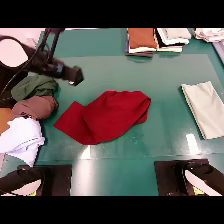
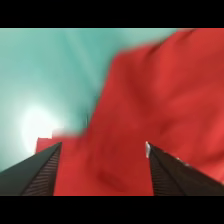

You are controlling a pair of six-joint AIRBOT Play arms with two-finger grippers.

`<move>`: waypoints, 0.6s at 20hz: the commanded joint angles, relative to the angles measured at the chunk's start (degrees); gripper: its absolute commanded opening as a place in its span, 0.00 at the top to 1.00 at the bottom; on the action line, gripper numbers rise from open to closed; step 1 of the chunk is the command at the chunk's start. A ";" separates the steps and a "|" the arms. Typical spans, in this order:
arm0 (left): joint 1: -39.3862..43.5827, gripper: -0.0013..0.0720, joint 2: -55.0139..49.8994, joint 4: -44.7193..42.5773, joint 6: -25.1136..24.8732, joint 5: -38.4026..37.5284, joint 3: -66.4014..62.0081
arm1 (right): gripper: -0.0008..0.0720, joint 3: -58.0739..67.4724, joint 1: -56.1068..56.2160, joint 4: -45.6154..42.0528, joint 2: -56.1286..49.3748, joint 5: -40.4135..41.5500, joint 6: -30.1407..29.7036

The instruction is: Fold the shirts.

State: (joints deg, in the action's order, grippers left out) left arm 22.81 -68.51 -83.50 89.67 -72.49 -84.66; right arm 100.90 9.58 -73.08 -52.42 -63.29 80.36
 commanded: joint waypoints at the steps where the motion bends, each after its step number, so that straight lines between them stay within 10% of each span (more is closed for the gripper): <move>1: -6.01 0.13 4.39 1.60 2.14 -2.97 13.16 | 0.96 0.07 -0.02 0.00 0.00 -0.57 0.02; 12: -6.01 0.13 23.10 20.98 12.44 7.72 57.86 | 0.96 0.04 -0.02 -0.09 -0.02 -1.68 0.00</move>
State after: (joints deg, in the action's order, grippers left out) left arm 16.93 -47.55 -66.78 99.66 -67.64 -33.93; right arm 100.92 9.61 -73.14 -52.47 -64.90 80.36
